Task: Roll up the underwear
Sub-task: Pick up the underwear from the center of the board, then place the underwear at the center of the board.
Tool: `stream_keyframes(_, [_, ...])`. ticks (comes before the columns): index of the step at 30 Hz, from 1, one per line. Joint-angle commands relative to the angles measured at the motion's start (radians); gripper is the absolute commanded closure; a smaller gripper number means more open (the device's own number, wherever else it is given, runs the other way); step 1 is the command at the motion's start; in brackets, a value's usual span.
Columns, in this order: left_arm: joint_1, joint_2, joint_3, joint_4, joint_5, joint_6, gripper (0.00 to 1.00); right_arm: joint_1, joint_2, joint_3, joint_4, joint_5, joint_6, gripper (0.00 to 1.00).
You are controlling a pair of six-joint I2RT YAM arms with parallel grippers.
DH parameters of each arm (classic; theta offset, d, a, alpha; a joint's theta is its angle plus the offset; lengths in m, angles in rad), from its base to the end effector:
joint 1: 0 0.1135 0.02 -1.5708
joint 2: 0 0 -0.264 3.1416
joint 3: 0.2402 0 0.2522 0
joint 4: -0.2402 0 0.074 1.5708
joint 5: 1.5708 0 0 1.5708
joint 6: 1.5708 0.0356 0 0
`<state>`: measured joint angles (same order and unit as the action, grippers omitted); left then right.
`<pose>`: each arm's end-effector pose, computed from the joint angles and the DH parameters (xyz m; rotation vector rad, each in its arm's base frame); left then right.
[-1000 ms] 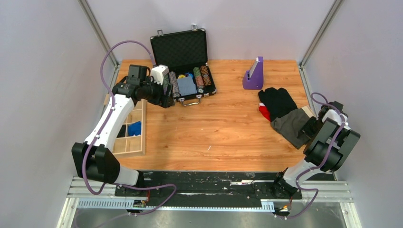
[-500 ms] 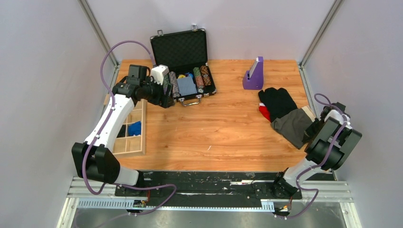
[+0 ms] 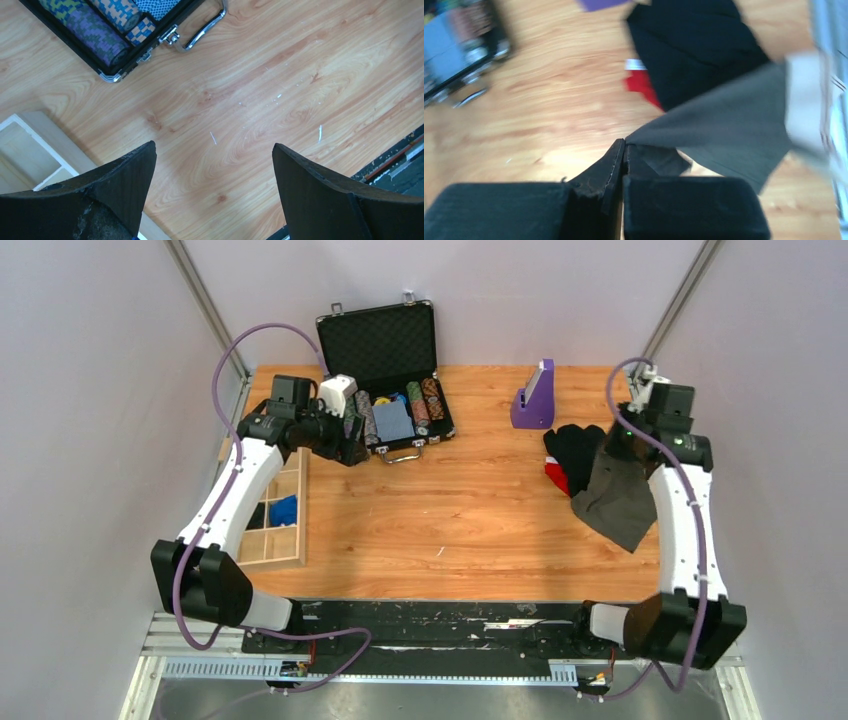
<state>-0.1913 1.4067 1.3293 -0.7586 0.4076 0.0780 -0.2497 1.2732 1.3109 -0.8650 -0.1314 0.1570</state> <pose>0.2892 -0.0704 0.3357 0.5067 2.3313 -0.5426 0.2522 -0.0595 0.3546 0.4228 2.3541 0.1139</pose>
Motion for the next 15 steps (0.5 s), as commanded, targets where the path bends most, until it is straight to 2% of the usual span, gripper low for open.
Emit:
stream_keyframes(1, [-0.005,-0.002,0.062,0.036,-0.029,0.021,0.05,0.200,-0.062,0.054,0.034,-0.089,0.034,1.00])
stream_keyframes(8, [-0.004,-0.012,0.055,0.028,-0.126,0.046,0.04,0.533,0.025,0.038,0.069,-0.254,-0.014,1.00])
stream_keyframes(13, [-0.004,-0.040,0.031,0.038,-0.150,0.041,0.03,0.720,0.188,0.064,0.141,-0.342,-0.039,1.00])
stream_keyframes(14, [-0.004,-0.042,0.027,0.039,-0.157,0.043,0.03,0.754,0.233,0.082,0.145,-0.370,-0.051,0.92])
stream_keyframes(15, [-0.004,-0.047,0.019,0.039,-0.162,0.043,0.03,0.780,0.282,0.107,0.144,-0.397,-0.061,0.68])
